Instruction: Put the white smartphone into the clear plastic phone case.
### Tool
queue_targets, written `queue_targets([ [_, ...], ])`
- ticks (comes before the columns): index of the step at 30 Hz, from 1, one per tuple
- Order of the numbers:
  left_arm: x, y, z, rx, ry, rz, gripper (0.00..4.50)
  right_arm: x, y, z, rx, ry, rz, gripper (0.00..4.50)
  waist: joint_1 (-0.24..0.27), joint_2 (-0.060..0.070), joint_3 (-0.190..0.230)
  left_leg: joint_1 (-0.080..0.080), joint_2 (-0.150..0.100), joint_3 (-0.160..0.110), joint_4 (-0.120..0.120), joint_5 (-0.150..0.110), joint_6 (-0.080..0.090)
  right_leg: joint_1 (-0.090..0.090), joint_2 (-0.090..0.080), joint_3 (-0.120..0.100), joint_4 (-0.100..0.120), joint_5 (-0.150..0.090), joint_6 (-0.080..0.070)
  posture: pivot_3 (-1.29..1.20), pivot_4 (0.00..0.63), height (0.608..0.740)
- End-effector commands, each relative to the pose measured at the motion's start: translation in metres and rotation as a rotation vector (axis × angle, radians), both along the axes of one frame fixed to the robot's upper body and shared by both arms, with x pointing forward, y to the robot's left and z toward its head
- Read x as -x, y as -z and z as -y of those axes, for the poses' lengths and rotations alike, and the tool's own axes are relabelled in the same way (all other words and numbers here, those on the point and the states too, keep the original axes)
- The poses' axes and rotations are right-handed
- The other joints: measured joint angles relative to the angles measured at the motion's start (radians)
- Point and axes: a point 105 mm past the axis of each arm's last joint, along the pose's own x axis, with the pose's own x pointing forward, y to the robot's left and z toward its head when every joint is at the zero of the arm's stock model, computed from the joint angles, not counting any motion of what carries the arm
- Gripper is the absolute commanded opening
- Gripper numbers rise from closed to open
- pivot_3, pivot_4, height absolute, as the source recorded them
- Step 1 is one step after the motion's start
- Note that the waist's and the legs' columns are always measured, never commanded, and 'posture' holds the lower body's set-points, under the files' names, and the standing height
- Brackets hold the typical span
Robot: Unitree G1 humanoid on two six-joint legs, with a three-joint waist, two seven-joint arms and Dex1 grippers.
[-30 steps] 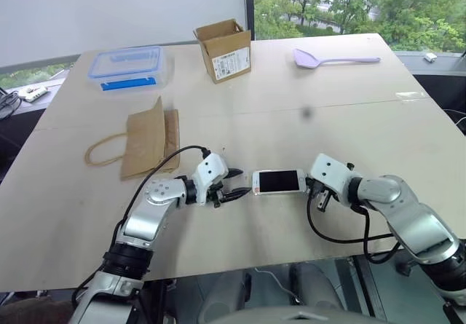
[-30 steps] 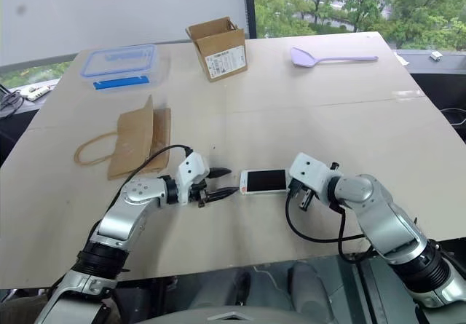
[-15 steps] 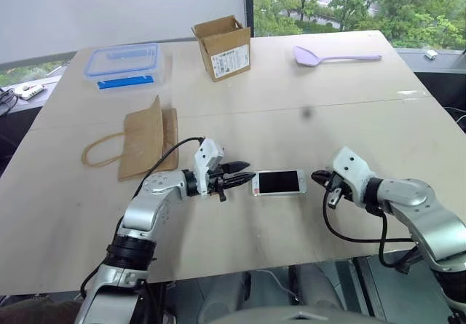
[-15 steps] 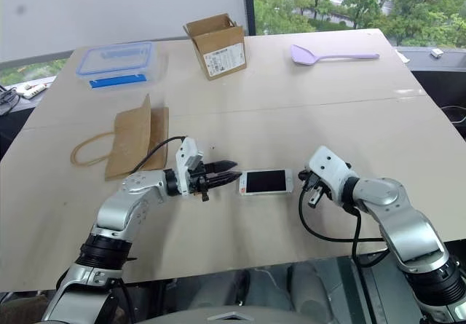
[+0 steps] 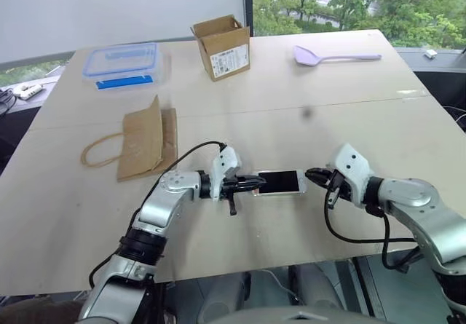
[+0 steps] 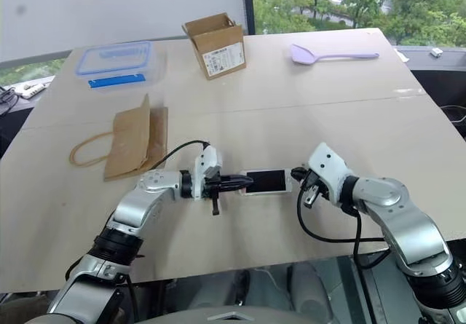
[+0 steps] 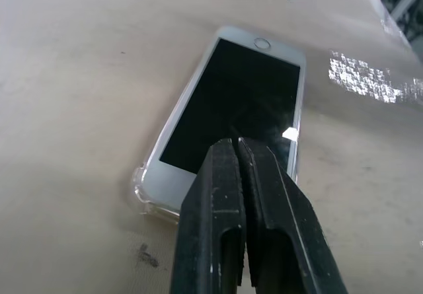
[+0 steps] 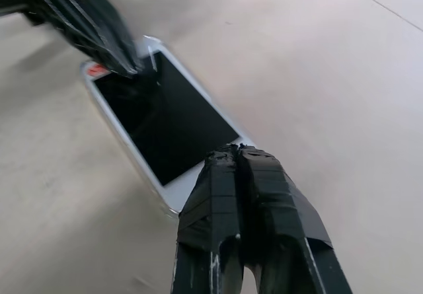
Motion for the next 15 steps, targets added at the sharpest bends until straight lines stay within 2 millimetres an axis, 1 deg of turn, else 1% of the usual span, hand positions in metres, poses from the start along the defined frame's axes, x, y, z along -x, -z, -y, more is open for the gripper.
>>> queue_targets([
  [1,0.003,0.010,-0.001,-0.037,-0.002,-0.013,0.12,-0.002,0.008,-0.002,0.018,-0.020,-0.018,0.00,0.000,0.000,0.000,0.000,0.000,0.000,0.000,0.000,0.000,0.000,0.000,0.000,0.000,0.000,0.000,0.00,0.150,0.740],
  [4,0.004,0.012,-0.004,-0.047,-0.012,-0.013,0.12,-0.002,0.019,-0.004,0.022,-0.032,-0.061,0.00,0.000,0.000,0.000,0.000,0.000,0.000,0.000,0.000,0.000,0.000,0.000,0.000,0.000,0.000,0.000,0.00,0.150,0.740],
  [6,0.004,0.013,-0.005,-0.049,-0.020,-0.013,0.12,-0.001,0.033,-0.005,0.052,-0.043,-0.115,0.00,-0.002,0.000,-0.001,0.001,0.000,0.000,0.000,0.000,0.000,0.000,0.000,0.000,0.000,0.000,0.000,0.00,0.150,0.740],
  [9,0.005,0.014,-0.006,-0.048,-0.029,-0.013,0.12,0.003,0.057,0.000,0.130,-0.058,-0.212,0.00,-0.002,-0.001,-0.001,0.003,0.000,0.000,0.000,-0.001,0.002,0.003,0.000,0.000,0.000,0.000,0.000,0.00,0.150,0.740],
  [12,0.006,0.014,-0.006,-0.047,-0.036,-0.013,0.12,0.007,0.069,0.005,0.163,-0.055,-0.296,0.00,-0.002,-0.003,-0.004,0.009,0.000,0.000,0.000,-0.002,0.004,0.008,0.001,0.000,0.000,0.000,0.000,0.00,0.150,0.740],
  [14,0.006,0.015,-0.007,-0.045,-0.044,-0.014,0.12,0.011,0.080,0.011,0.170,0.011,-0.421,0.00,-0.002,-0.005,-0.006,0.009,0.001,0.000,0.000,-0.003,0.004,0.008,0.001,0.000,0.000,0.000,0.000,0.00,0.150,0.740],
  [15,0.006,0.015,-0.007,-0.044,-0.046,-0.015,0.12,0.013,0.083,0.012,0.174,0.016,-0.457,0.00,-0.002,-0.005,-0.009,0.010,0.001,0.000,0.000,-0.003,0.004,0.008,0.001,0.000,0.000,0.000,0.000,0.00,0.150,0.740],
])
